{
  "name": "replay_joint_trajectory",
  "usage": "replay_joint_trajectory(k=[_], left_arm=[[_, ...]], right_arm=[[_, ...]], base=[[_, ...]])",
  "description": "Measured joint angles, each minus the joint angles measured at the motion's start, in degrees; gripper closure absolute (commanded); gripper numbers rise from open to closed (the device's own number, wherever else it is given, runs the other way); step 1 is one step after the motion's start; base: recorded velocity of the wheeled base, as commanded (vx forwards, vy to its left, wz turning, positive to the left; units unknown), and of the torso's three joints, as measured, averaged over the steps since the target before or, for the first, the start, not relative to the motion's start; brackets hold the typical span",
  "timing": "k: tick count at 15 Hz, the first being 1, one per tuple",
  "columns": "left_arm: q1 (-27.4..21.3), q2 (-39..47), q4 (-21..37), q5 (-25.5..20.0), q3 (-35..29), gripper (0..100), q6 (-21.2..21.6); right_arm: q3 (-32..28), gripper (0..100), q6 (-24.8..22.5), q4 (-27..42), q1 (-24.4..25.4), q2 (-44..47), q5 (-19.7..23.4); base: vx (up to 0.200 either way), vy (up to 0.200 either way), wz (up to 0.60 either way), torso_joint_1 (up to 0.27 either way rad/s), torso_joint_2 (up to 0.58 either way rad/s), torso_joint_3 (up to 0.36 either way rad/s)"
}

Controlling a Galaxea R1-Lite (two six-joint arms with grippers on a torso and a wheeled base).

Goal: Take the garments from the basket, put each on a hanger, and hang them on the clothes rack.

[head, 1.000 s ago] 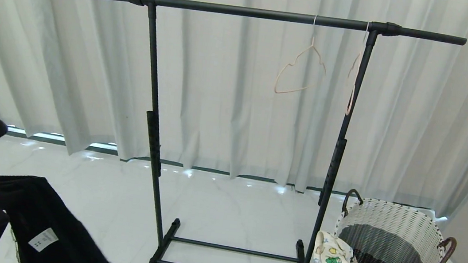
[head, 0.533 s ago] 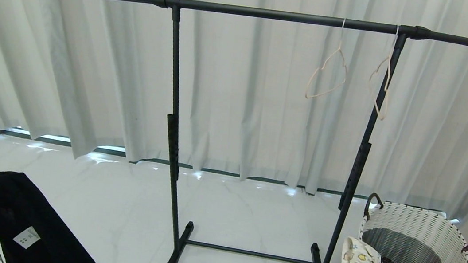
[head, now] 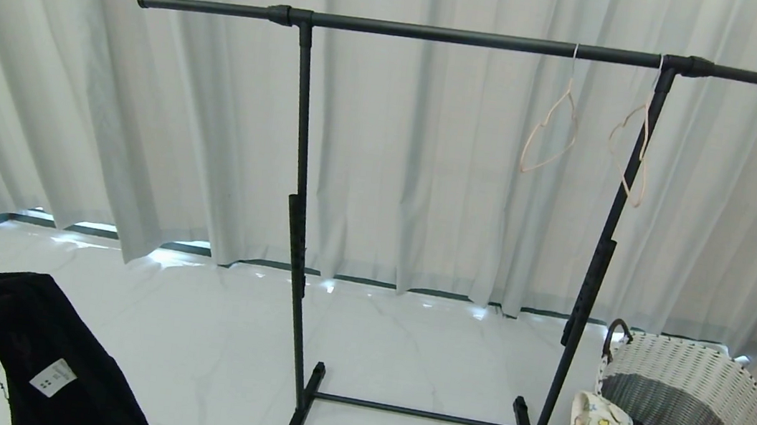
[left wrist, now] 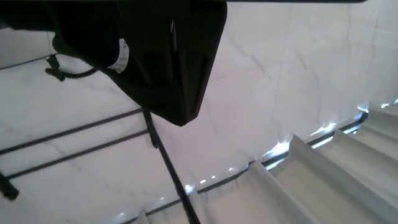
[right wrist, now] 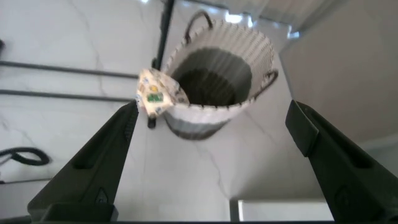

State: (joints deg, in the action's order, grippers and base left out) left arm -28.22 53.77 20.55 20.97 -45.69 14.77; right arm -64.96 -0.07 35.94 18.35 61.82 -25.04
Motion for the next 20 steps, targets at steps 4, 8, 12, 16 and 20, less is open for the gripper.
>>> replay_joint_trajectory(k=[4, 8, 12, 16, 20], left_arm=[[0.06, 0.06, 0.00, 0.02, 0.18, 100, -0.13], [0.11, 0.05, 0.00, 0.00, 0.18, 100, -0.09], [0.26, 0.02, -0.04, 0.07, -0.06, 100, 0.06], [0.44, 0.11, -0.09, 0.10, -0.15, 100, 0.06], [1.74, 0.24, -0.09, 0.10, -0.20, 100, 0.05]], right_arm=[[0.13, 0, 0.07, -3.07, -0.51, 0.45, 0.06], [-0.13, 0, 0.07, -3.51, -0.63, 0.77, 0.06], [-0.17, 0, 0.07, -5.95, -1.49, 1.05, 0.09], [0.00, 0, 0.07, -7.34, -2.62, 1.41, 0.16], [0.79, 0, 0.00, -10.22, -4.49, 1.85, 4.24]], base=[[0.000, 0.000, 0.00, 0.174, -0.46, -0.286], [0.000, 0.000, 0.00, 0.194, -0.47, -0.284], [0.000, 0.000, 0.00, 0.205, -0.48, -0.275], [0.000, 0.000, 0.00, 0.229, -0.51, -0.284], [0.100, 0.000, 0.00, 0.090, -0.20, -0.107]])
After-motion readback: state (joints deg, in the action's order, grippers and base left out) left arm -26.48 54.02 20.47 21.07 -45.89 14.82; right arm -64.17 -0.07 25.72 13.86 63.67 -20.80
